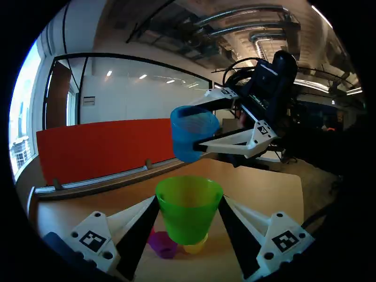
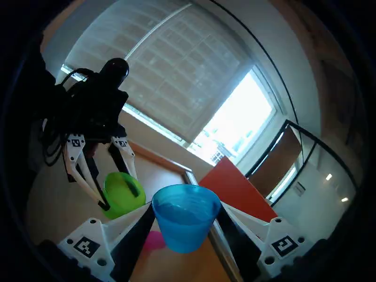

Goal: Pour water

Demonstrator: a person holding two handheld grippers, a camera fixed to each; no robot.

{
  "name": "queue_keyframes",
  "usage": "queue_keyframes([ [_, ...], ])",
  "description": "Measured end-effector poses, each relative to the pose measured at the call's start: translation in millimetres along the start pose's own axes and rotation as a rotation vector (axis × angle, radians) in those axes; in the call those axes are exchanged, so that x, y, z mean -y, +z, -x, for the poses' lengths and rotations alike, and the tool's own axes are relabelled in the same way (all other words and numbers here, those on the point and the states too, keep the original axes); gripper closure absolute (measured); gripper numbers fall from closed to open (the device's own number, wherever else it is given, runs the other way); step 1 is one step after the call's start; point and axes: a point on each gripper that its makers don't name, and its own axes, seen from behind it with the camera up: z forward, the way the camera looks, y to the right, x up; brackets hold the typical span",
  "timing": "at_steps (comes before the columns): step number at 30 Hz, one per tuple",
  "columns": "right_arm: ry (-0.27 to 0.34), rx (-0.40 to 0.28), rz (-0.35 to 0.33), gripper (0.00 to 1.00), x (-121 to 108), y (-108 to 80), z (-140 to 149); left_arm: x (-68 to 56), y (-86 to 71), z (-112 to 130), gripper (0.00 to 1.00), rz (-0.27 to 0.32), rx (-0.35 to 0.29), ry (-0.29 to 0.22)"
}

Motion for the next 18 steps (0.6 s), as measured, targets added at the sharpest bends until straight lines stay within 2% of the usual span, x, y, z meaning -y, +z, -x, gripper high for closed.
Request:
queue_keyframes([
  [18,-0.083,0.004,-0.016,0.09,2.0,3.6,-7.7,-2.9,3.6,3.1,0.14,0.009,0.0,-0.006],
])
